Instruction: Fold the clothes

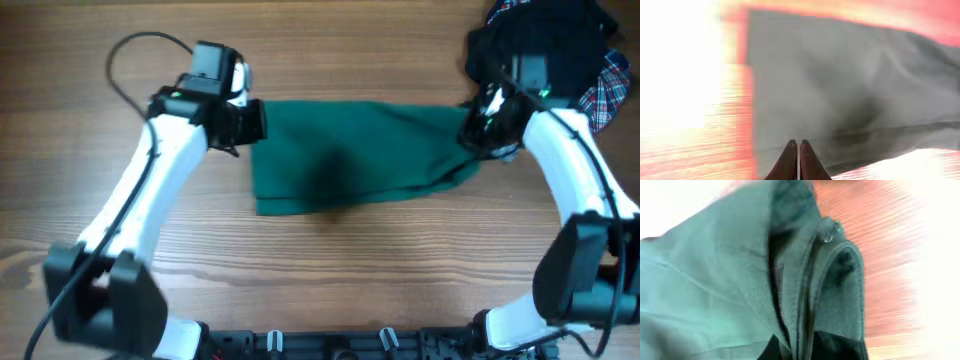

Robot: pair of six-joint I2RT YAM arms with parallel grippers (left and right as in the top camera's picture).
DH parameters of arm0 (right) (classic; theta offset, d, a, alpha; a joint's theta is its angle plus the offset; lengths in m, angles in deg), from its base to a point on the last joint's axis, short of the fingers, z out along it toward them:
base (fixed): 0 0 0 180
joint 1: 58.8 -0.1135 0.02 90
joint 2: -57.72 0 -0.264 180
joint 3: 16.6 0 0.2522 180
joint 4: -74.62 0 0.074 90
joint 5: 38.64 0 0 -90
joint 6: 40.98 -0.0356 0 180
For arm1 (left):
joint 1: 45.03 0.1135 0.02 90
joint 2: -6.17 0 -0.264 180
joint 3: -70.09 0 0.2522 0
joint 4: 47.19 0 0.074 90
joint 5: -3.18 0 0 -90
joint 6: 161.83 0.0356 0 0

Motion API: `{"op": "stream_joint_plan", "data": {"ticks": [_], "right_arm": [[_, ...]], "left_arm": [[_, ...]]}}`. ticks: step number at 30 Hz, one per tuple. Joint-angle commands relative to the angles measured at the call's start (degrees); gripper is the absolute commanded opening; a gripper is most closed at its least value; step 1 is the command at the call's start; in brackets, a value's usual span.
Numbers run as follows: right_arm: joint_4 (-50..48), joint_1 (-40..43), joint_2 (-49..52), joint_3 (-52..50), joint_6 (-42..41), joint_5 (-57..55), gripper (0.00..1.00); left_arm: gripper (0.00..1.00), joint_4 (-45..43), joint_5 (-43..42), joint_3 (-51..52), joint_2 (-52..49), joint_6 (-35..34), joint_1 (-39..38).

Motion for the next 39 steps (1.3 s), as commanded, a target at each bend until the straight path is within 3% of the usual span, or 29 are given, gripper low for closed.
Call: {"op": "stream_joint_plan", "data": {"ticks": [1,5,11,12,16,24,25,26,29,32,33,34,35,36,37,39], "right_arm": [[4.04,-2.38,-3.93,7.98,1.4,-14.4,0.04],[6.62,-10.4,-4.13,13.4,2.97,-20.98,0.04],[2.73,-30.18,-2.58,14.08,9.42,-21.38,0.04],[2.36,-35.26,0.17,14.05,14.16,-21.33,0.04],[-0.04,-43.32,7.1,14.05,17.79,-20.94,0.04],[-9.6,-48.0,8.24,14.05,20.09,-14.84,0.04],[-10.8,-48.0,9.01,14.05,20.11,-13.31,0.11],[-13.46,-48.0,9.81,14.05,20.11,-7.28,0.6],[-18.75,-47.69,8.2,14.6,20.09,4.72,0.85],[-17.77,-46.31,5.33,15.08,20.09,6.36,0.96],[-16.94,-44.98,3.48,15.08,19.91,6.19,0.96],[-16.22,-43.41,1.53,15.08,18.86,6.05,0.89],[-15.69,-41.88,-0.04,15.08,17.31,4.98,0.71],[-14.86,-40.09,-1.11,15.08,15.82,2.97,0.24],[-13.2,-37.77,-1.29,15.02,14.08,2.23,0.04],[-11.37,-35.23,0.57,13.49,10.32,2.25,0.04]], "left_arm": [[0.04,0.94,1.27,0.09,8.94,0.79,2.64],[0.04,3.3,1.27,0.09,16.63,0.81,4.66],[0.04,6.86,1.29,0.09,22.69,0.81,5.14],[0.04,8.28,1.29,0.09,22.88,0.85,5.14],[0.04,10.21,1.27,0.09,23.43,2.27,5.14],[0.04,13.18,1.25,0.09,24.48,2.27,5.14],[0.04,13.2,1.22,0.09,24.48,2.27,5.14],[0.04,13.2,1.25,0.09,24.48,2.27,5.14],[0.04,13.29,1.25,0.09,24.48,2.27,5.14],[0.04,13.38,1.25,0.09,24.48,2.27,5.14],[0.04,13.38,1.25,0.09,24.48,2.27,5.14],[0.04,13.4,1.25,0.09,24.48,2.27,5.14],[0.04,13.46,1.25,0.09,24.48,2.27,5.14],[0.04,13.57,1.25,0.09,24.48,2.27,5.14],[0.04,13.75,1.22,0.09,24.46,2.27,5.14],[0.04,14.21,1.25,0.09,24.46,2.27,5.14]]}}
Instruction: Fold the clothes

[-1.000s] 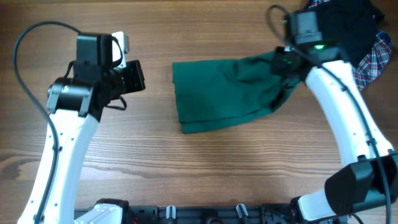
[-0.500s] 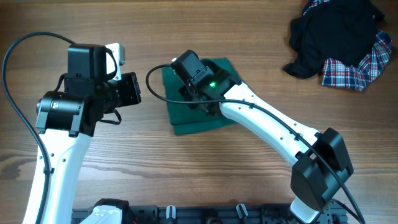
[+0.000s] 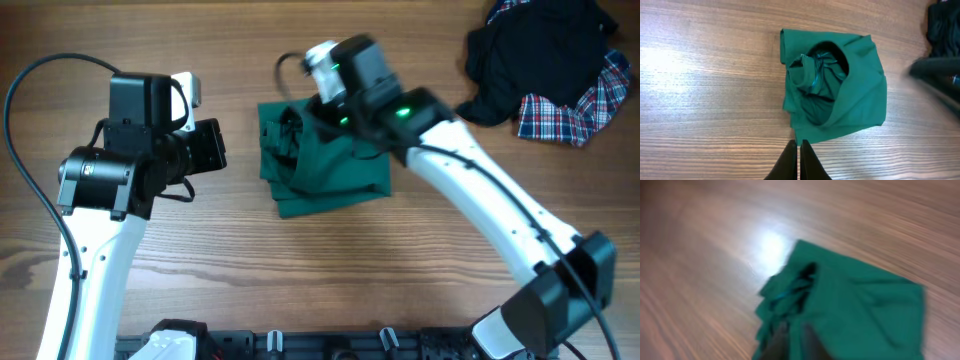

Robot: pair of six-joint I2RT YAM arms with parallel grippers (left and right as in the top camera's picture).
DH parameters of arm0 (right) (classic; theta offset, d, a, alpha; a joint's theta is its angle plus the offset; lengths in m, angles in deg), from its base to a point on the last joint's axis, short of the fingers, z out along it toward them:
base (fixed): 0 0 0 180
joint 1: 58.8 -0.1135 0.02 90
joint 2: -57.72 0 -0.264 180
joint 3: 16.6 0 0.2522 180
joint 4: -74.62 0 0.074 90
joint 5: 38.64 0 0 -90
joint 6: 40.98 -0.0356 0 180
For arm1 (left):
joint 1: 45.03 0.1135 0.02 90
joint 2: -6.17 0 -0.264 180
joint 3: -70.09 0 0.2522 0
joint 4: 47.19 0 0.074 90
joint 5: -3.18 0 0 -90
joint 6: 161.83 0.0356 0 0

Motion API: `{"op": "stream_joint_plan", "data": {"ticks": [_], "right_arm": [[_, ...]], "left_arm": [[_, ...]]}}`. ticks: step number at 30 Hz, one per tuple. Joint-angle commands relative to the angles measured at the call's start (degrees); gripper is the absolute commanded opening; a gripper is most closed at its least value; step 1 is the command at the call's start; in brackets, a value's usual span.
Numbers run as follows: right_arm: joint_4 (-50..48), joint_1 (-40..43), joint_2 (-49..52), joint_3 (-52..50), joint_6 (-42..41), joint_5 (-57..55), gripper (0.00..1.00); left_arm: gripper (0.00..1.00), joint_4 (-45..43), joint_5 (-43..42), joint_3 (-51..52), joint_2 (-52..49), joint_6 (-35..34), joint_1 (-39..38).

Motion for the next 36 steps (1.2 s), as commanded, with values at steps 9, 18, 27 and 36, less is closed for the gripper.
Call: {"op": "stream_joint_plan", "data": {"ticks": [9,18,27,36], "right_arm": [[-9.75,-2.95,25.4,-1.07,-20.94,7.52,0.04],[-7.39,-3.21,18.93,3.78,-9.35,16.09,0.04],[9.66,8.76,-0.68,3.74,-8.85,-0.83,0.04],[7.85,11.56,6.93,-1.92,-10.58,-7.5,0.04]], "left_arm": [[0.04,0.74,0.31,0.09,0.83,1.36,0.37],[0.04,0.66,0.33,0.11,0.28,1.36,0.37],[1.0,-17.86,-13.07,16.46,-9.73,0.98,0.37],[1.0,-27.69,-22.08,17.68,-24.87,1.9,4.2]]}}
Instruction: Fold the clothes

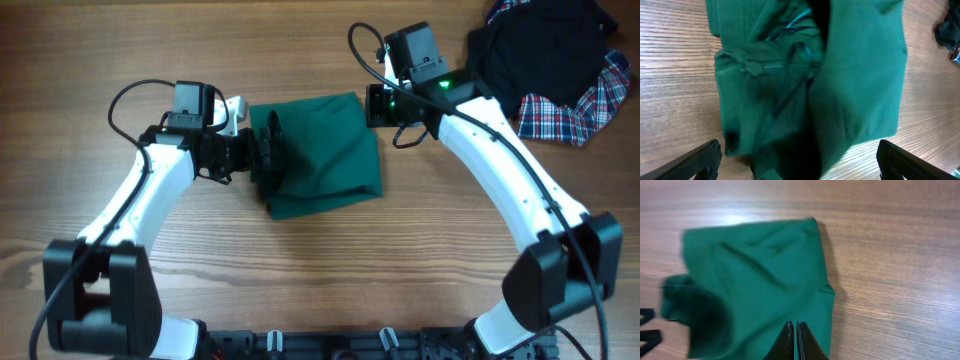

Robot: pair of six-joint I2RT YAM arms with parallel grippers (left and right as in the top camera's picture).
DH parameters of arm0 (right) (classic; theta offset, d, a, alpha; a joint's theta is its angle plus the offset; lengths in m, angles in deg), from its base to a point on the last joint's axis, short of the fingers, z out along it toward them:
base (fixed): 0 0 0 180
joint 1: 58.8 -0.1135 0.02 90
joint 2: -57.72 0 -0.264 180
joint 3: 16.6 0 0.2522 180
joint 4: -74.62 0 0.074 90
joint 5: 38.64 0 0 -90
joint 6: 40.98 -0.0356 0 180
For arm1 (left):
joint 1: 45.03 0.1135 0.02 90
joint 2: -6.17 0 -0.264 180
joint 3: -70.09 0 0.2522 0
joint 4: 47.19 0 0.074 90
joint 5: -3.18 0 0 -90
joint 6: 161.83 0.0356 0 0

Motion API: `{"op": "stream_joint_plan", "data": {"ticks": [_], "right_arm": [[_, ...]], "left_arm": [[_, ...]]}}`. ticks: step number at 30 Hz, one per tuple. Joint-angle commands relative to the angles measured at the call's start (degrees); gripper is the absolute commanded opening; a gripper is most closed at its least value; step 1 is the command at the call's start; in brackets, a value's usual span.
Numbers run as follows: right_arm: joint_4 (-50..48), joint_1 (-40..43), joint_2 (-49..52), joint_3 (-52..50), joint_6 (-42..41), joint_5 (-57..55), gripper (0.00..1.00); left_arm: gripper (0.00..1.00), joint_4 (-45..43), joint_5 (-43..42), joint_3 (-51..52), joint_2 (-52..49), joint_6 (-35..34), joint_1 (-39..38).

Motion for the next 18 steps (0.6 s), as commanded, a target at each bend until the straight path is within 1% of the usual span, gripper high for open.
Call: {"op": "stream_joint_plan", "data": {"ticks": [1,2,4,5,8,10,12,14,18], "right_arm": [[-1.51,1.18,5.05,-0.42,-0.55,-2.03,0.04],[-1.73,1.6,6.78,-0.42,-0.94,-2.05,0.04],[-2.56,2.19,10.08,-0.42,-2.69,-2.08,0.04],[-3.17,2.43,12.31,-0.42,-5.03,-2.78,0.04],[-3.34,2.82,15.5,-0.42,-7.48,-4.35,0.04],[-3.91,2.82,17.31,-0.42,-7.91,-5.44,0.04],[-4.76,2.82,18.14,-0.42,-8.74,-5.44,0.04],[-7.74,2.82,18.45,-0.42,-9.62,-5.4,0.04],[-9.25,2.82,19.82,-0.42,-10.34,-5.42,0.04]], "left_arm": [[1.0,-0.7,-5.99,0.37,-3.63,2.6,4.31],[1.0,-0.9,-8.55,0.37,-4.07,3.78,5.88],[1.0,-1.55,-11.1,0.37,-4.85,5.31,7.32],[1.0,-2.49,-11.54,0.37,-6.12,5.51,6.88],[1.0,-3.43,-12.09,0.37,-7.91,6.01,6.62],[1.0,-5.31,-17.0,0.37,-9.97,7.85,6.71],[1.0,-6.05,-17.33,0.37,-12.33,7.87,6.67],[1.0,-8.44,-18.4,0.37,-15.61,8.04,6.64],[1.0,-10.1,-19.26,0.37,-17.81,8.0,5.7]]}}
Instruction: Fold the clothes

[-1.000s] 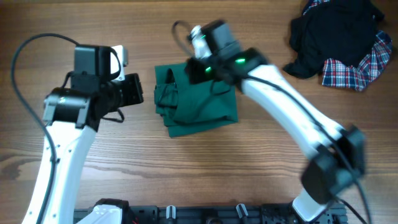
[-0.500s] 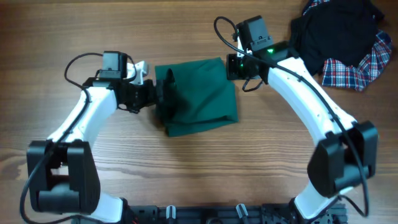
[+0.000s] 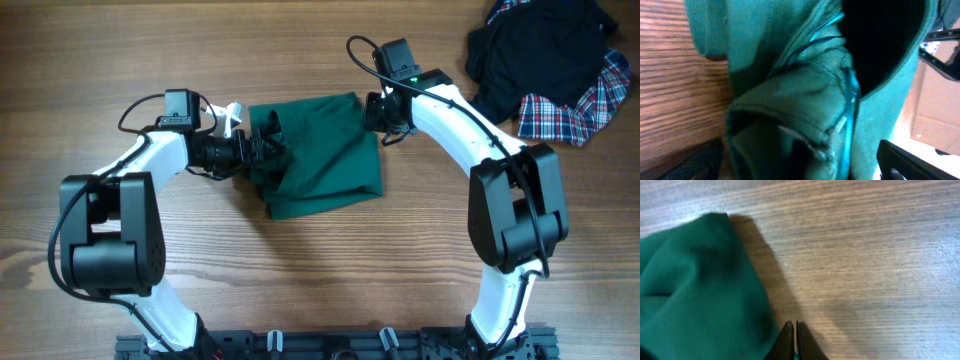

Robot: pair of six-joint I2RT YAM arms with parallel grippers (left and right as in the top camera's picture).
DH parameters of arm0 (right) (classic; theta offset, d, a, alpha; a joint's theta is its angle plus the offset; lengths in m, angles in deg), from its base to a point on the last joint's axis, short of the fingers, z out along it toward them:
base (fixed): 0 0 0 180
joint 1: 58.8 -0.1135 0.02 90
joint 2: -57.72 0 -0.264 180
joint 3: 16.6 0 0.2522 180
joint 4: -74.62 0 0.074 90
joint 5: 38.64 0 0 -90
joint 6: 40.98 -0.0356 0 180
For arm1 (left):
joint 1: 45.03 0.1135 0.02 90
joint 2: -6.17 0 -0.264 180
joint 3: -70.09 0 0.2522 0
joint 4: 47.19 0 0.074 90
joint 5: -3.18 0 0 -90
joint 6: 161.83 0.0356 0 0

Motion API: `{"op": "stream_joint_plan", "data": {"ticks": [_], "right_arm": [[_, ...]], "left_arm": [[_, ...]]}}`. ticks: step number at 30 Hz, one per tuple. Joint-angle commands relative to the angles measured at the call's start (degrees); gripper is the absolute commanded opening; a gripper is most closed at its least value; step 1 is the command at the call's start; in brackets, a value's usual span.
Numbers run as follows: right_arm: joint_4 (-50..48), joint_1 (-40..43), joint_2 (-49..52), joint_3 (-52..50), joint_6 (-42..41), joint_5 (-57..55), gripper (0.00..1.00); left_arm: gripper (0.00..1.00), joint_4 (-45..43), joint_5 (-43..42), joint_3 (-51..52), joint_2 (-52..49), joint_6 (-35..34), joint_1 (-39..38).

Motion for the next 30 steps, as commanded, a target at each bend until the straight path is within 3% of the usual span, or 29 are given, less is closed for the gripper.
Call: {"op": "stream_joint_plan", "data": {"ticks": [1,9,16,17,18,19,21,26,30], "right_arm": [[-0.72,0.2,3.17,-0.04,-2.14,-1.05,0.04],[-7.04,-2.78,5.62,-0.04,-1.95,9.99,0.04],[-10.14,-7.69,5.62,-0.02,-2.49,10.25,0.05],[-9.99,-7.69,5.62,-0.02,-3.19,10.27,0.04],[-9.66,-7.52,5.6,0.02,-3.52,10.29,0.04],[-8.85,-7.41,5.6,0.44,-3.54,10.32,0.04],[-6.36,-6.71,5.31,2.38,-3.41,10.14,0.04],[4.5,0.04,-2.45,8.81,-1.44,3.54,0.04],[9.01,4.33,-12.7,8.83,1.16,1.33,0.05]], "left_arm": [[1.0,-1.29,-1.36,0.37,-2.69,1.31,-1.57],[1.0,-6.84,-3.85,0.37,-3.37,-1.95,-5.42],[1.0,-8.5,-3.74,0.37,-3.76,-3.52,-6.93],[0.94,-8.5,-3.52,0.37,-3.91,-3.65,-6.91],[0.71,-8.5,-3.32,0.37,-3.93,-3.67,-6.93],[0.41,-8.52,-3.32,0.37,-3.93,-3.67,-6.93],[0.04,-8.55,-3.3,0.37,-3.93,-4.22,-6.91],[0.04,-8.94,-3.41,0.09,-3.48,-6.93,-5.42],[0.04,-14.78,-3.3,-1.99,3.69,-15.08,2.62]]}}
